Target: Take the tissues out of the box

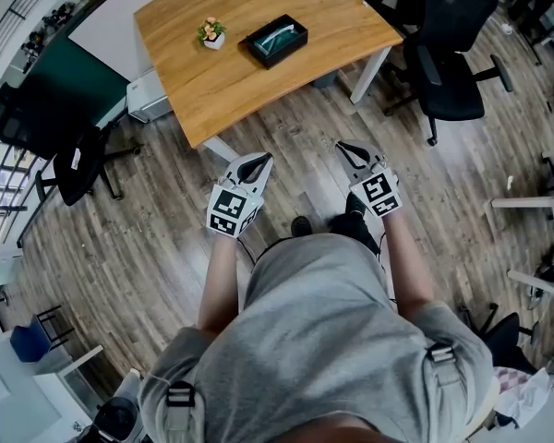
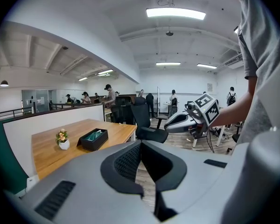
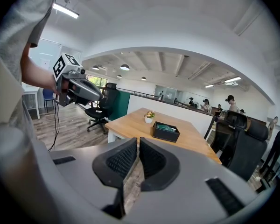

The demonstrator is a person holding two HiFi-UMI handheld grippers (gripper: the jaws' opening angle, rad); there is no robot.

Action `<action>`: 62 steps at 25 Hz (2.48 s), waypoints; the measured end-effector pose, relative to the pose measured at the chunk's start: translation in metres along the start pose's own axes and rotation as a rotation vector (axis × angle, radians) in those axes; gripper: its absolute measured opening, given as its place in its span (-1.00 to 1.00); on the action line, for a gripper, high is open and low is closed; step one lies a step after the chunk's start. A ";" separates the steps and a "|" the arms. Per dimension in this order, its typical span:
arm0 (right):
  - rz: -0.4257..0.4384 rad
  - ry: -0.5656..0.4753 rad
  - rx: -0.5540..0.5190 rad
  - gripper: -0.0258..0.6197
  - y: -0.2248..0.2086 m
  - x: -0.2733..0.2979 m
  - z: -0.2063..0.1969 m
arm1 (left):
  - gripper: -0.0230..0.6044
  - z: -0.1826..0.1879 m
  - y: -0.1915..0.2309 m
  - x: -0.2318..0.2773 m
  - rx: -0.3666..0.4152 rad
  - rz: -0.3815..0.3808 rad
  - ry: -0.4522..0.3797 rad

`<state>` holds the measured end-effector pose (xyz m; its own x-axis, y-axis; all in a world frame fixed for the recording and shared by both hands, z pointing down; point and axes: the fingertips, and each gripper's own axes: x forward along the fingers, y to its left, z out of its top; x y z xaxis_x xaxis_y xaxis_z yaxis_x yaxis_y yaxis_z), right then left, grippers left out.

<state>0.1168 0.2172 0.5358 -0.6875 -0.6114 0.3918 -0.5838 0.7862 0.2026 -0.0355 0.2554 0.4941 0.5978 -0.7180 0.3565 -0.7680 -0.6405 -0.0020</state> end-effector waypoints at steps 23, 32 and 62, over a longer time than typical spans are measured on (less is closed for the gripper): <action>-0.003 0.005 0.001 -0.29 0.005 -0.002 -0.002 | -0.40 0.006 0.006 -0.005 -0.030 0.009 -0.050; -0.030 -0.030 0.015 -0.21 0.005 -0.007 0.005 | -0.17 0.007 0.003 -0.006 -0.035 -0.019 -0.059; 0.012 -0.019 0.076 -0.21 -0.043 0.035 -0.007 | -0.14 0.007 0.033 0.030 -0.054 0.013 0.000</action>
<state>0.1215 0.1626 0.5469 -0.7021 -0.6045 0.3764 -0.6062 0.7847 0.1294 -0.0414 0.2106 0.4981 0.5876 -0.7261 0.3572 -0.7871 -0.6153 0.0440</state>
